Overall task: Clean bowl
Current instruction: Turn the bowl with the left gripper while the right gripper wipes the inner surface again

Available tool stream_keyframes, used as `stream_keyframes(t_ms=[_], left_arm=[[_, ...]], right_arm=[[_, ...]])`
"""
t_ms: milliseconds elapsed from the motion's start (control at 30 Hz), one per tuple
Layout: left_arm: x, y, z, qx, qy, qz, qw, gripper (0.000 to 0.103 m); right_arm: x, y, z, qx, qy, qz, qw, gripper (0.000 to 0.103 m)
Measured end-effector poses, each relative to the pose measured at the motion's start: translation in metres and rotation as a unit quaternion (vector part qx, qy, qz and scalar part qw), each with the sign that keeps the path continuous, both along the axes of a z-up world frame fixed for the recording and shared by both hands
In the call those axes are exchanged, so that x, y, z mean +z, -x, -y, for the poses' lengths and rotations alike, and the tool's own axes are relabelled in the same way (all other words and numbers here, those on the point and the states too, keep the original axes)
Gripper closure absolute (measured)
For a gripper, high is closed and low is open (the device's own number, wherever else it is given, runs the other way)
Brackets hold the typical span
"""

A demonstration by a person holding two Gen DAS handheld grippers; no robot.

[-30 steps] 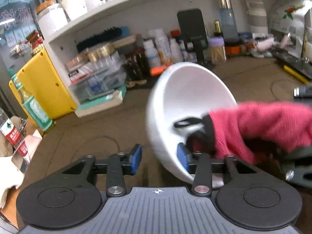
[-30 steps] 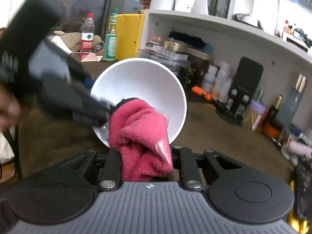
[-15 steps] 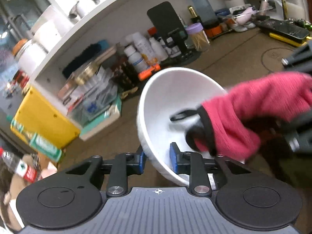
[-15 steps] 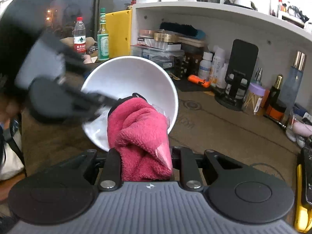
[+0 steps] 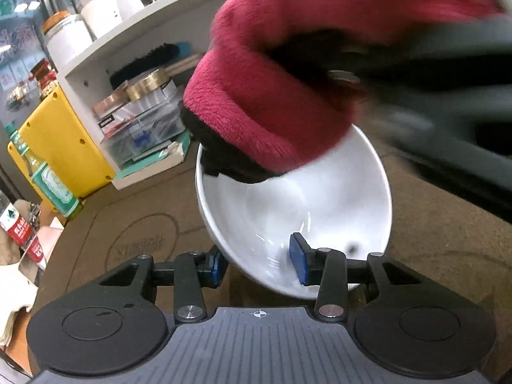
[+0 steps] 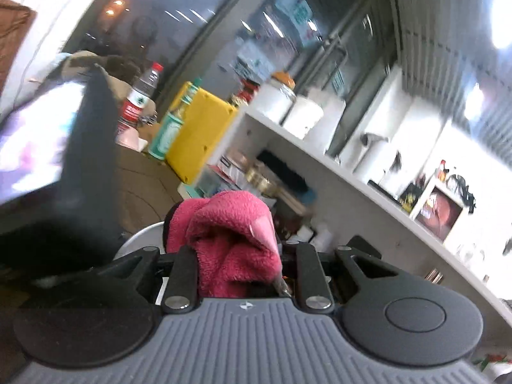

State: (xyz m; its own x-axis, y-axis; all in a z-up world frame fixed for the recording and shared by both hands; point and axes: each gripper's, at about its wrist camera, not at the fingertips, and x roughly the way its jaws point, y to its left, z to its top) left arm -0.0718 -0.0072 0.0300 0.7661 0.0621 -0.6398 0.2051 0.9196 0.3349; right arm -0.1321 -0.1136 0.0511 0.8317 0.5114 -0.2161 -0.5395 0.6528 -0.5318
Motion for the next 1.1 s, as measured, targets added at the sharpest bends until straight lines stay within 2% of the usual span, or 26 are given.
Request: stream_keyframes(t_ms=[133, 200, 233, 400, 433, 467, 500, 533, 567, 633, 700, 833, 900, 933, 1000, 1100], left_arm=[[0.003, -0.001, 0.000, -0.007, 0.001, -0.004, 1.0000, 0.056], [0.008, -0.002, 0.002, -0.014, -0.002, -0.002, 0.9999, 0.043], [0.014, -0.004, 0.006, -0.016, -0.009, 0.000, 0.9998, 0.043], [0.034, -0.032, 0.031, -0.028, -0.083, 0.027, 0.9958, 0.043], [0.035, -0.034, 0.032, -0.029, -0.087, 0.027, 0.9954, 0.043], [0.035, -0.039, 0.034, -0.034, -0.092, 0.025, 0.9948, 0.047], [0.035, -0.045, 0.037, -0.039, -0.097, 0.023, 0.9942, 0.058], [0.033, -0.047, 0.038, -0.046, -0.096, 0.011, 0.9942, 0.062], [0.031, -0.050, 0.039, -0.052, -0.096, 0.000, 0.9940, 0.071], [0.024, -0.046, 0.042, -0.058, -0.103, -0.009, 0.9929, 0.072], [0.018, -0.037, 0.042, -0.052, -0.110, 0.000, 0.9925, 0.070], [0.019, -0.013, 0.028, -0.048, -0.061, -0.001, 0.9970, 0.067], [0.017, -0.004, 0.025, -0.046, -0.049, -0.001, 0.9978, 0.063], [0.011, 0.002, 0.022, -0.041, -0.033, -0.005, 0.9986, 0.062], [0.006, 0.003, 0.019, -0.033, -0.022, -0.011, 0.9992, 0.062], [-0.001, 0.001, 0.006, -0.011, 0.017, -0.013, 0.9997, 0.063]], right_arm=[[-0.036, -0.009, 0.015, -0.005, 0.027, -0.085, 0.996, 0.081], [-0.049, -0.016, 0.019, -0.016, 0.031, -0.107, 0.994, 0.081], [-0.053, -0.019, 0.020, -0.022, 0.030, -0.116, 0.993, 0.081], [-0.049, -0.041, 0.037, -0.029, -0.032, -0.185, 0.982, 0.081], [-0.048, -0.045, 0.039, -0.028, -0.041, -0.195, 0.979, 0.081], [-0.047, -0.048, 0.042, -0.028, -0.049, -0.206, 0.977, 0.081], [-0.045, -0.051, 0.044, -0.027, -0.058, -0.216, 0.974, 0.080], [-0.044, -0.054, 0.046, -0.026, -0.066, -0.226, 0.972, 0.080], [-0.044, -0.057, 0.048, -0.026, -0.072, -0.235, 0.969, 0.080], [-0.043, -0.063, 0.050, -0.034, -0.082, -0.246, 0.965, 0.078], [-0.042, -0.064, 0.051, -0.045, -0.082, -0.243, 0.966, 0.077], [-0.038, -0.066, 0.045, -0.062, -0.071, -0.213, 0.972, 0.076], [-0.032, -0.066, 0.036, -0.068, -0.058, -0.179, 0.980, 0.077], [-0.026, -0.065, 0.029, -0.068, -0.052, -0.152, 0.985, 0.078], [-0.018, -0.064, 0.022, -0.062, -0.051, -0.123, 0.989, 0.081], [0.001, -0.056, 0.011, -0.019, -0.059, -0.086, 0.994, 0.084]])
